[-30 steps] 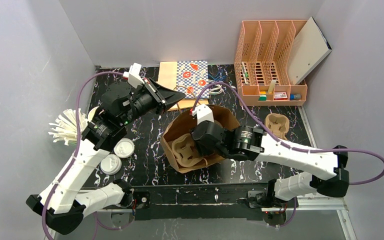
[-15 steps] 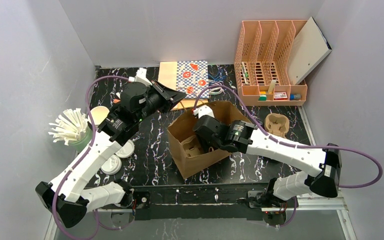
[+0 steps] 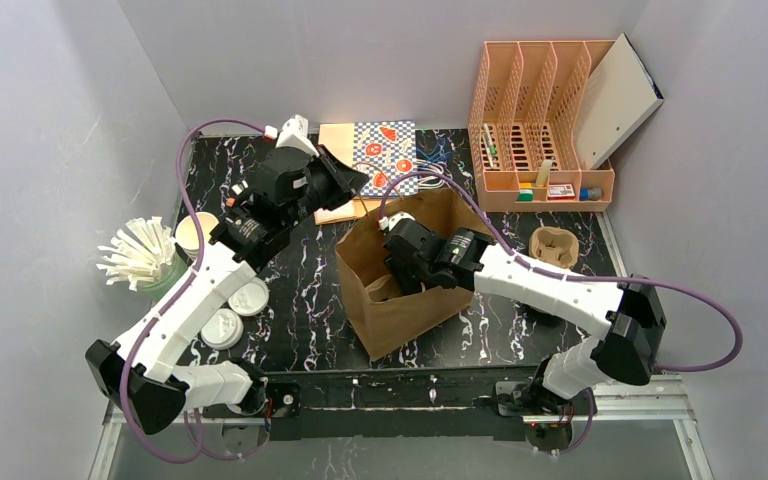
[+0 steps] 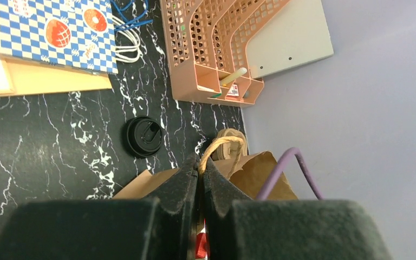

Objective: Pack the takeout coffee

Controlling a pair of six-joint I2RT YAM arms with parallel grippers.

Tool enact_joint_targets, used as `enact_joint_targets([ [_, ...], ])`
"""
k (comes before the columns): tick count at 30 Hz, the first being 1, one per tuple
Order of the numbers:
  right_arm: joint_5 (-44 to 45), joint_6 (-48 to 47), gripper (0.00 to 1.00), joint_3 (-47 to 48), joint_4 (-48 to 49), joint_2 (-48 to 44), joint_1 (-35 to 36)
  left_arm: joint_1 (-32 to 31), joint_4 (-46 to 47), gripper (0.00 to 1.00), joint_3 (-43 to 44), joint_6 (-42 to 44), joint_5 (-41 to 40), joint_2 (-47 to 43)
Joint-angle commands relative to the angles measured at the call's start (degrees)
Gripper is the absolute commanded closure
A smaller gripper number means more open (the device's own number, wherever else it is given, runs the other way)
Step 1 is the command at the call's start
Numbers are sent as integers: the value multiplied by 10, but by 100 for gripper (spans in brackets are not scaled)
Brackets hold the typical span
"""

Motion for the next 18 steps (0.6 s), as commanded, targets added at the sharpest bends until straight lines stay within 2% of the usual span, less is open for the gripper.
enact_joint_targets([
  [1, -36, -17, 92, 23, -24, 2, -10, 0, 26, 97, 32, 64, 9, -3],
  [6, -45, -16, 92, 50, -64, 17, -12, 0, 54, 97, 32, 77, 46, 0],
  [18, -64, -10, 92, 19, -62, 25, -11, 0, 71, 98, 48, 117, 94, 0],
])
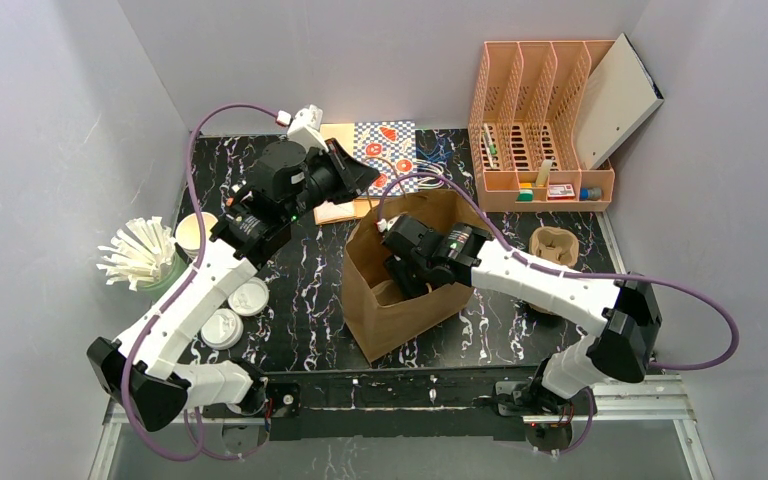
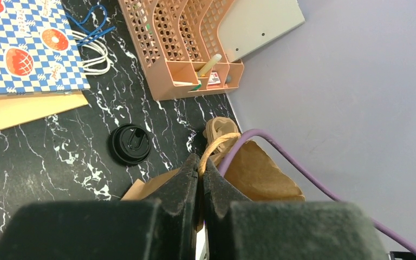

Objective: Pack the takeout coffee

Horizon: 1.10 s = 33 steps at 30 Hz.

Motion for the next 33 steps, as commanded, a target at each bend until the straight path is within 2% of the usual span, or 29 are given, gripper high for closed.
enact_joint_targets([
  [1, -17, 1, 92, -10, -14, 10, -2, 0, 28, 98, 31, 33, 19, -13],
  [11, -47, 4, 91, -20, -5, 35, -11, 0, 27, 99, 11, 53, 51, -34],
  [23, -74, -4, 91, -24, -4, 68, -21, 0, 13, 99, 0, 94, 51, -55],
  [33, -102, -5, 91, -48, 6, 94, -21, 0, 11, 100, -44, 113, 72, -77],
])
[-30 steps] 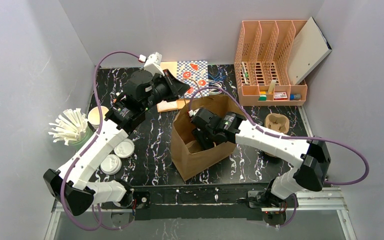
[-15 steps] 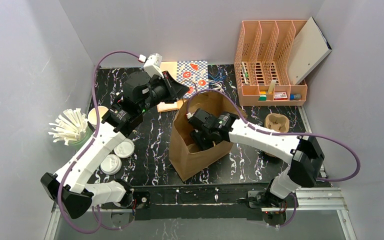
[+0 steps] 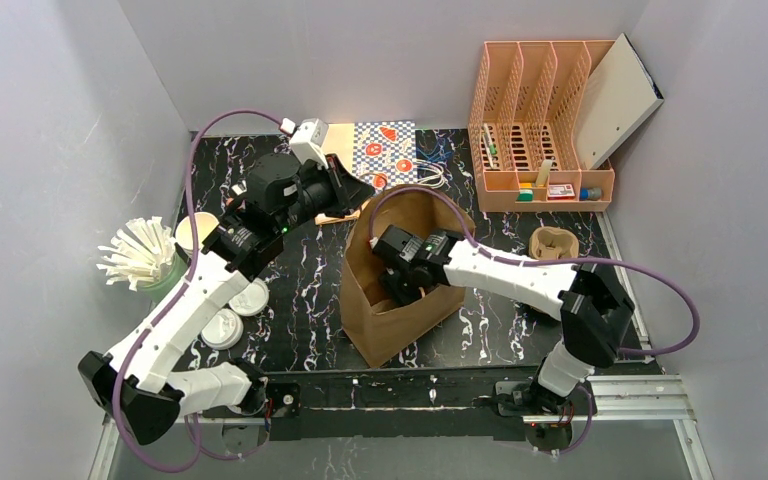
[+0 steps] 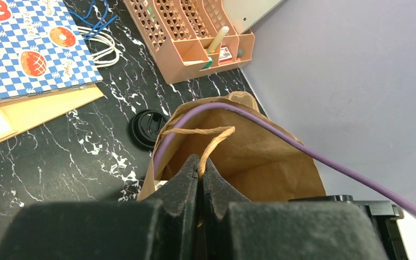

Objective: Pack the takeout coffee

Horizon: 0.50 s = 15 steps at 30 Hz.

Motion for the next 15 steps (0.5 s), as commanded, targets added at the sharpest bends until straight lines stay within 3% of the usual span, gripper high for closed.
enact_joint_targets([
  [1, -29, 1, 91, -21, -15, 17, -5, 0, 23, 100, -10, 21, 23, -42],
  [15, -53, 3, 90, -36, -22, 35, -5, 0, 24, 100, 26, 49, 19, -57],
])
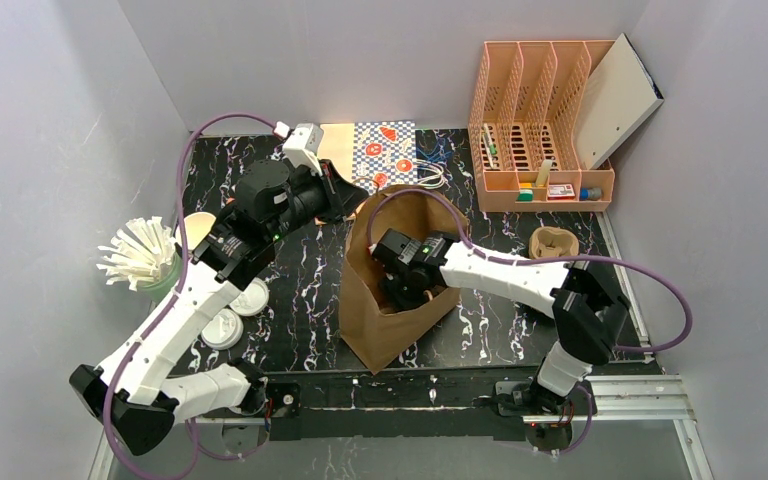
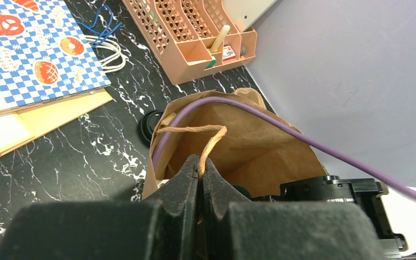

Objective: Pack the takeout coffee

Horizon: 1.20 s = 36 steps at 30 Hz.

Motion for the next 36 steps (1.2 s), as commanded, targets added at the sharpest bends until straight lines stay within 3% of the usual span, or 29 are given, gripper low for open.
enact_joint_targets([
  [1, -16, 11, 90, -15, -27, 24, -2, 0, 32, 100, 45, 9, 22, -16],
  [11, -23, 16, 91, -38, 27, 57, -2, 0, 52, 100, -11, 5, 30, -53],
  [24, -6, 12, 87, -67, 66, 68, -2, 0, 23, 100, -13, 30, 17, -56],
  [29, 1, 11, 79, -35, 31, 46, -1, 0, 15, 100, -6, 32, 15, -55],
  [36, 27, 17, 58, 24, -28, 20, -1, 0, 5, 100, 6, 37, 9, -59],
])
